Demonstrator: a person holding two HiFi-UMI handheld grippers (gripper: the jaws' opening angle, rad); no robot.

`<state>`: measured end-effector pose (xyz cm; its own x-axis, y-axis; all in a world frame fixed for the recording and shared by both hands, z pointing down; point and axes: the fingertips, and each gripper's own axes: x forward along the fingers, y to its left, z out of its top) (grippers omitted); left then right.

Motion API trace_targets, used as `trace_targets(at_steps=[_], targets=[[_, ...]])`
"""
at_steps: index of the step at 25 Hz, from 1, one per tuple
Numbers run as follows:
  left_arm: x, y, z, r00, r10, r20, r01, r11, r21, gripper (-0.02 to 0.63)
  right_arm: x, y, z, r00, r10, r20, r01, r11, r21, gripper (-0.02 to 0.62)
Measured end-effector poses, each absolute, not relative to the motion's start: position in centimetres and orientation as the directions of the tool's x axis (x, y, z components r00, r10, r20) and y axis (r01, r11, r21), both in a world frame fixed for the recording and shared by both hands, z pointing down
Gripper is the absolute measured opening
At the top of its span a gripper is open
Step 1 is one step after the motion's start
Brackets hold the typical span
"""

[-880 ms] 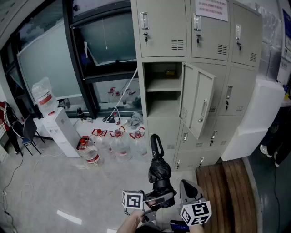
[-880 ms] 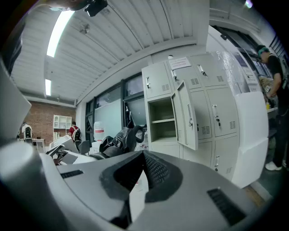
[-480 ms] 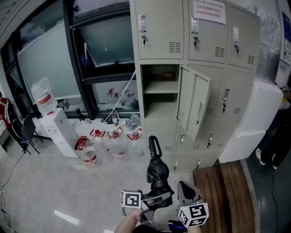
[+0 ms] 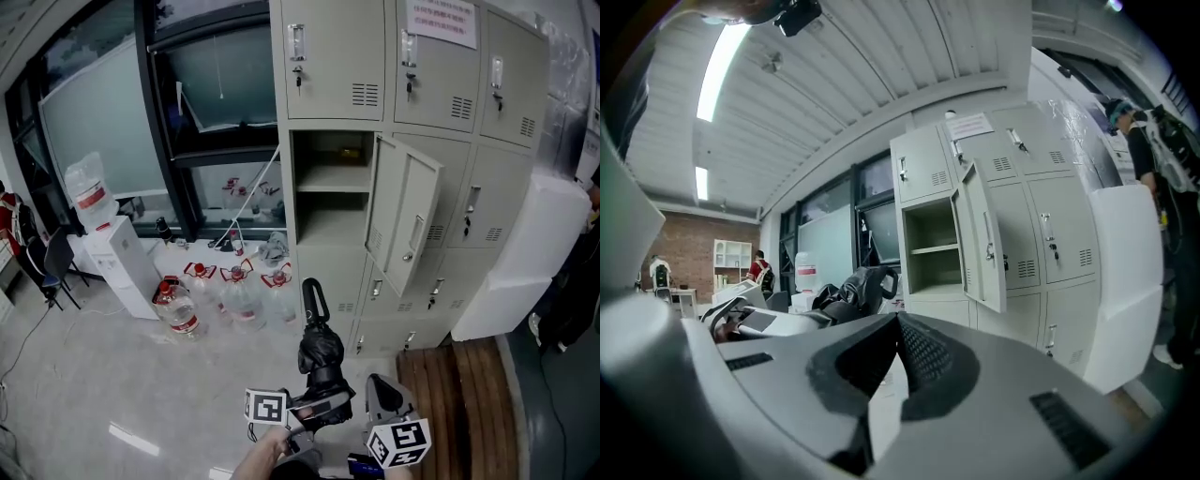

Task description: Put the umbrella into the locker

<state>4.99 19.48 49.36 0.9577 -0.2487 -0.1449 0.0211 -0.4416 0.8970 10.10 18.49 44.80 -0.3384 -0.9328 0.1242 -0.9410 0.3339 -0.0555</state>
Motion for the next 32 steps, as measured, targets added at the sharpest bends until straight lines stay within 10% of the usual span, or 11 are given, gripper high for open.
trace_targets(at_steps=[32], targets=[[6.0,-16.1,51.0,0.994,-0.073,-0.082,0.041,-0.447,0.894,0.272,10.0,-17.6,48.0,-0.200,-0.941,0.275,-0.970,0.230,0.083,0.002]])
